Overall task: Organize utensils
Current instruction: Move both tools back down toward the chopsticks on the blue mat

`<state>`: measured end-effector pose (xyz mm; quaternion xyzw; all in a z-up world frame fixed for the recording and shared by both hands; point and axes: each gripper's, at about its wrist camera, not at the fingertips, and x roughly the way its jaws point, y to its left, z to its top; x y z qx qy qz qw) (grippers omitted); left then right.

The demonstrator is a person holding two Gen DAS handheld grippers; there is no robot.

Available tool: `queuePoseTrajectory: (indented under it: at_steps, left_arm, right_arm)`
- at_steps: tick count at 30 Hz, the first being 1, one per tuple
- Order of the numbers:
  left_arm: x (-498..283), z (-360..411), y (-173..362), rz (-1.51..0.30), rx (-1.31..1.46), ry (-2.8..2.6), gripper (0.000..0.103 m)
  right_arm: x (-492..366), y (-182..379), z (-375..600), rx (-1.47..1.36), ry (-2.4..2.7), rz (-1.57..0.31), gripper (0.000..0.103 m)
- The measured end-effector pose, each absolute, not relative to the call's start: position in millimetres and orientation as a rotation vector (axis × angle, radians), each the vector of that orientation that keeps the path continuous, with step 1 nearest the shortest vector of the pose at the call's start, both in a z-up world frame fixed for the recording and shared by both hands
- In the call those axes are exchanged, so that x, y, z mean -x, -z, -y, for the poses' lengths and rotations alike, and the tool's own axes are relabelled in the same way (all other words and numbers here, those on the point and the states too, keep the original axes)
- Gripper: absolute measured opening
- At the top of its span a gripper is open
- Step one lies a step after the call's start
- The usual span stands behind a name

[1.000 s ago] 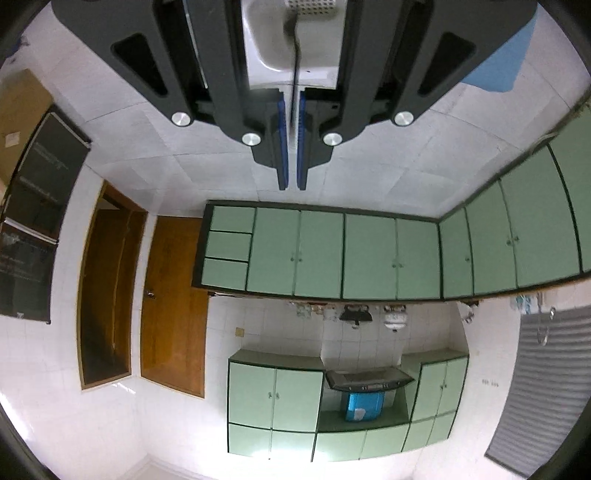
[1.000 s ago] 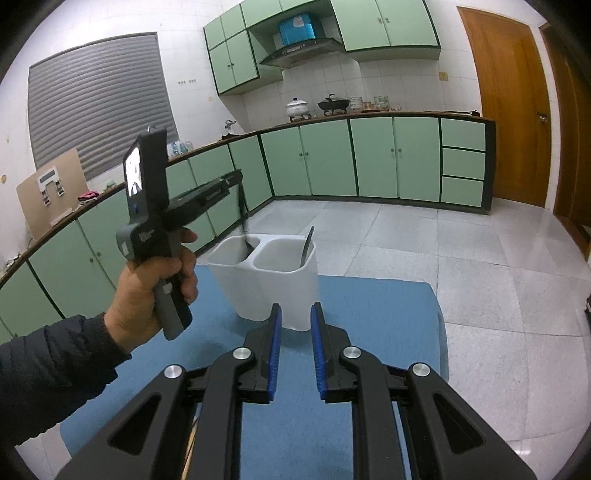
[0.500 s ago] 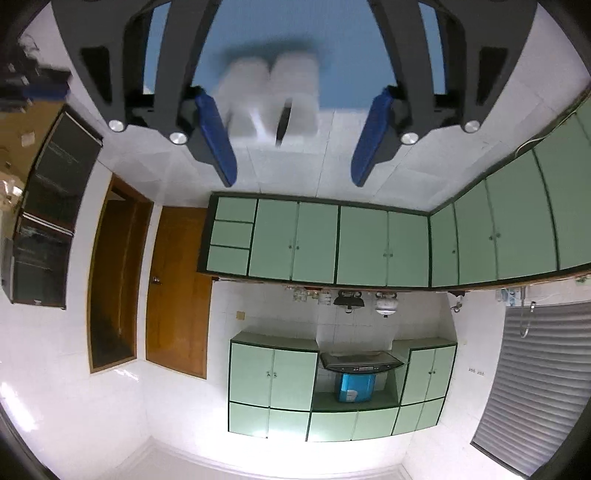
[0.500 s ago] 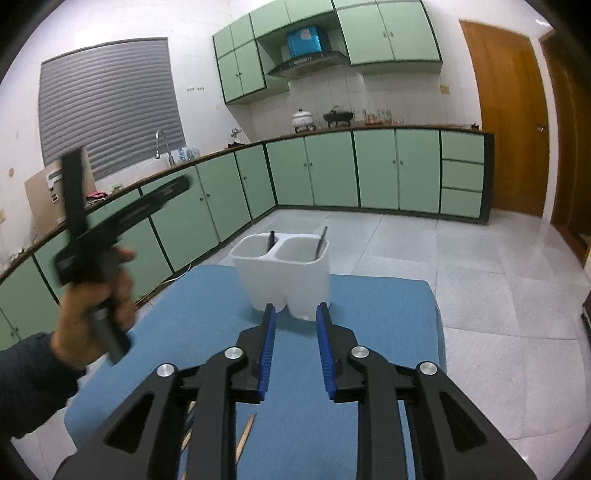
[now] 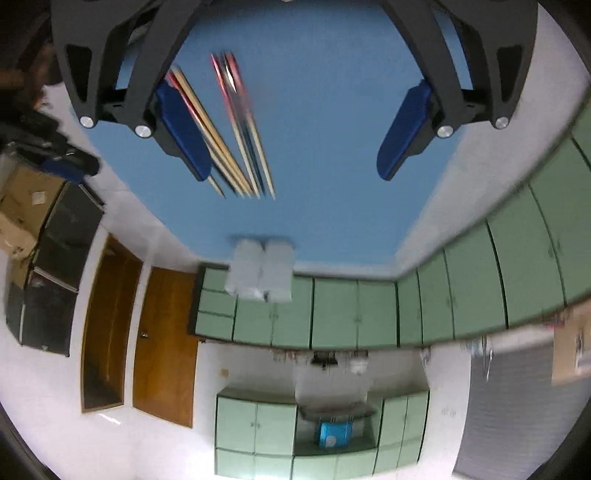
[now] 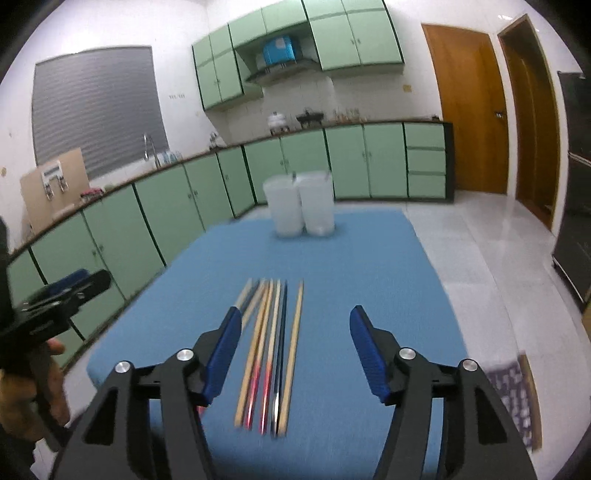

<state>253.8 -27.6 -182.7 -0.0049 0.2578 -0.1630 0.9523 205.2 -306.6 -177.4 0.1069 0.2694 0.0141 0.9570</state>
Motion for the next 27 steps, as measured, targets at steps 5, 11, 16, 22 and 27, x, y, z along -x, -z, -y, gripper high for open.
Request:
queuePoseTrajectory:
  at_steps: [5,11,16,22,27]
  left_arm:
    - [-229,34,223,-0.643,-0.029,0.328,0.089]
    - [-236,42,261,-0.719,-0.104,0.301,0.088]
    - [-252,38,281,-0.784,-0.098,0.280,0.079]
    - [-258,51,296,-0.799,-0.125,0.288,0.078]
    - [-261,61,299,-0.780,-0.142,0.292,0.079]
  right_arm:
    - [-181,213,290,-0.206,-0.006,-0.628,0.057]
    - [-186,246,275,-0.148,-0.043,-0.704,0.034]
    - [-194,261,275,-0.157,-0.049,-0.723,0.032]
    - [-201,270,279,-0.161,-0.046,-0.739,0.029]
    - [-203,270,283,-0.170,-0.042,-0.737,0.028]
